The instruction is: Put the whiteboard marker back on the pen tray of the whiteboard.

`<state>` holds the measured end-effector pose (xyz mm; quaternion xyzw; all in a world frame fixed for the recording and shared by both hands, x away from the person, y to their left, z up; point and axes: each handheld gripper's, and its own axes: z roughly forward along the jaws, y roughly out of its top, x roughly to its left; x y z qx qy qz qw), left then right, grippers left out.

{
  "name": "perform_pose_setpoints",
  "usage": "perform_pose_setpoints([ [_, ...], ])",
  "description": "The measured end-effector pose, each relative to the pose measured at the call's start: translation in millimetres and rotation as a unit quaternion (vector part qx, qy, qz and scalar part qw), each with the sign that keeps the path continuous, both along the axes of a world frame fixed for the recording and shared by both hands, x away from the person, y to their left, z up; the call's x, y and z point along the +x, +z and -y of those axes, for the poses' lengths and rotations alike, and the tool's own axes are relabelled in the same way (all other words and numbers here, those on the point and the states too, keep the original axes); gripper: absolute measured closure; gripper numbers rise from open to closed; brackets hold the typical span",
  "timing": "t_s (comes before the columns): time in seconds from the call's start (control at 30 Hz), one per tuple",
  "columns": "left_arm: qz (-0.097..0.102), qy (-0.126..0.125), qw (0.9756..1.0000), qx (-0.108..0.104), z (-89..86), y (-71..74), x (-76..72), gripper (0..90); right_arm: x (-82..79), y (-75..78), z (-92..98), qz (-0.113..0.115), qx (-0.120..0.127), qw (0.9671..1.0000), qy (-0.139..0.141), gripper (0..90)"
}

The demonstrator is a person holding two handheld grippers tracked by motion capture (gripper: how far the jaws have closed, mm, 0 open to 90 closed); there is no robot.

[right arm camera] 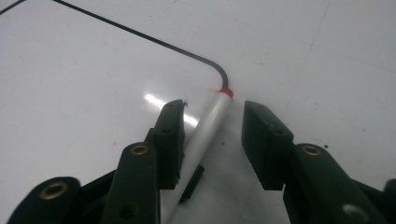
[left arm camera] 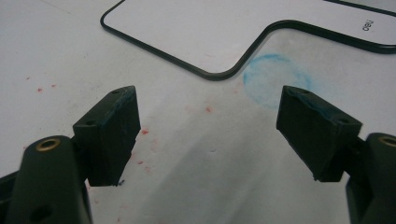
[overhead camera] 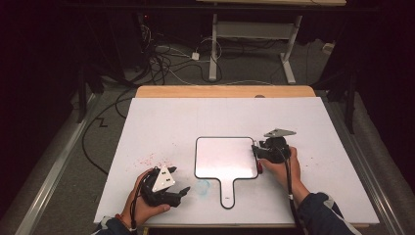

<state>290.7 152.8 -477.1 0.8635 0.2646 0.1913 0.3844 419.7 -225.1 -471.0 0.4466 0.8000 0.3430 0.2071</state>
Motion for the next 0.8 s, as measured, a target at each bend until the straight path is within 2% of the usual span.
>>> perform_pose_setpoints([
  [0.1, 0.0, 0.002, 1.0, 0.0, -0.4, -0.1, 0.2, 21.0, -3.2, 4.8, 2.5, 0.005, 0.005, 1.0, 0.006, 52.9],
  [0.13, 0.0, 0.002, 1.0, 0.0, -0.8, 0.1, -0.1, 21.0, -5.4, 8.4, 4.9, 0.014, 0.009, 0.9998, 0.01, 50.9],
  [0.2, 0.002, 0.003, 1.0, 0.002, -1.3, 0.2, -0.4, 21.0, -12.6, 18.4, 13.1, 0.04, 0.033, 0.9982, 0.032, 48.0],
  [0.27, 0.002, 0.004, 1.0, 0.0, -1.8, 0.2, -0.4, 21.0, -24.4, 30.4, 22.4, 0.077, 0.037, 0.9944, 0.062, 44.6],
  [0.33, 0.003, 0.006, 1.0, 0.002, -1.9, 0.1, -0.4, 21.0, -40.0, 41.0, 33.3, 0.126, 0.018, 0.9888, 0.078, 41.8],
  [0.4, 0.003, 0.007, 1.0, 0.004, -1.8, 0.0, -0.2, 20.5, -55.4, 47.7, 46.8, 0.144, 0.022, 0.9847, 0.096, 39.7],
  [0.43, 0.004, 0.008, 0.9999, 0.006, -1.7, -0.1, -0.1, 20.5, -63.4, 49.3, 53.9, 0.153, 0.022, 0.9836, 0.093, 38.7],
  [0.5, 0.005, 0.012, 0.9999, 0.008, -1.6, 0.1, 0.1, 20.5, -77.5, 49.2, 67.1, 0.161, 0.02, 0.982, 0.096, 36.3],
  [0.57, 0.008, 0.016, 0.9998, 0.01, -1.4, 0.5, 0.5, 20.5, -91.4, 46.8, 77.0, 0.175, 0.001, 0.98, 0.096, 35.4],
  [0.63, 0.01, 0.02, 0.9997, 0.01, -1.2, 1.3, 0.9, 20.5, -102.5, 44.0, 84.8, 0.184, -0.006, 0.9778, 0.099, 33.0],
  [0.73, 0.013, 0.025, 0.9995, 0.012, -0.1, 1.8, 1.5, 20.4, -114.0, 38.2, 90.4, 0.185, -0.004, 0.9779, 0.097, 31.6],
  [0.8, 0.014, 0.026, 0.9995, 0.013, 0.7, 2.0, 2.2, 20.4, -117.8, 34.9, 91.1, 0.185, -0.012, 0.9778, 0.099, 31.3],
])
